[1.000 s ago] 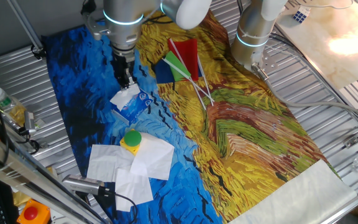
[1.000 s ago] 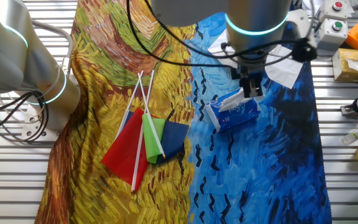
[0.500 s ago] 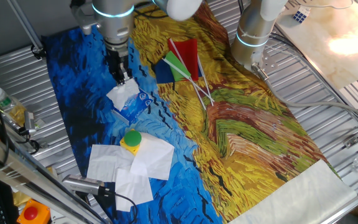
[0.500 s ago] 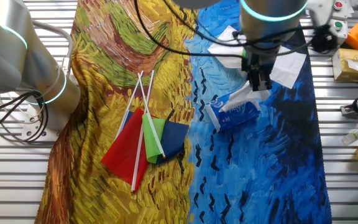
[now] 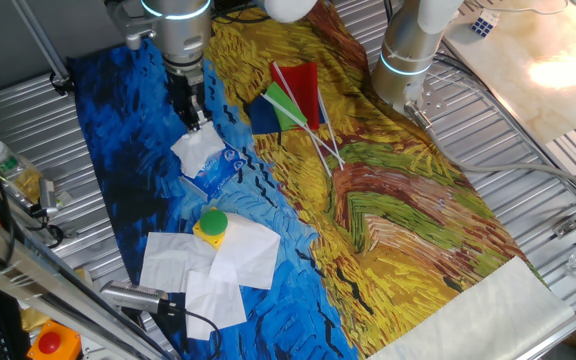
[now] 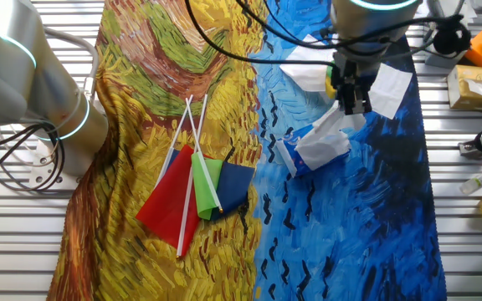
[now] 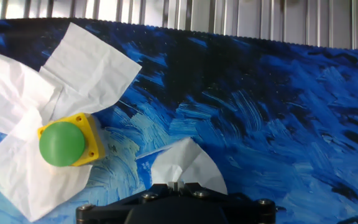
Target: Pull out a napkin
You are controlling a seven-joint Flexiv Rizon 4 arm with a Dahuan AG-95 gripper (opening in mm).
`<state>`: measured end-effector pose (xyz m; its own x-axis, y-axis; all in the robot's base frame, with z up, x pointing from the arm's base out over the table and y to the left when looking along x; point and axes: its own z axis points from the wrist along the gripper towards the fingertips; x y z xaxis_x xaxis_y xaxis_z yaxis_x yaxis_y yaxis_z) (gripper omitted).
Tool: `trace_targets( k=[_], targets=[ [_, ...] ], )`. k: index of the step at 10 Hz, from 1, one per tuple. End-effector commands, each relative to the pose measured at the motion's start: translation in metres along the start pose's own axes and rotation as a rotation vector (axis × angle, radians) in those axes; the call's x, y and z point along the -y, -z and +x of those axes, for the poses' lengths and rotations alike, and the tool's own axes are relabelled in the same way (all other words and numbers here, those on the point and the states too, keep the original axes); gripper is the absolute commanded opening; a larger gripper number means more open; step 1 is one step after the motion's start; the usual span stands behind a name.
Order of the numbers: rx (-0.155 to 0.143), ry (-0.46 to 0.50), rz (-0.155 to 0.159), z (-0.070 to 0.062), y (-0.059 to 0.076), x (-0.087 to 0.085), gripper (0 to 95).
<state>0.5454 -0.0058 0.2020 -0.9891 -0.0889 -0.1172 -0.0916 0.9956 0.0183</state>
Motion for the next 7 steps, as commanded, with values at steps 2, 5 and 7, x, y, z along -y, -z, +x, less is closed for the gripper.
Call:
trace_targets(
  k=[2,5,7],
  targets=[
    [-0.011,0.002,-0.002,0.000,0.006,-0.002,0.0],
    [-0.013,0.010,0.008,0.000,0.013,-0.004,0.0],
    [-0.025,0.009,0.011,0.001,0.022,-0.007,0.0]
  ],
)
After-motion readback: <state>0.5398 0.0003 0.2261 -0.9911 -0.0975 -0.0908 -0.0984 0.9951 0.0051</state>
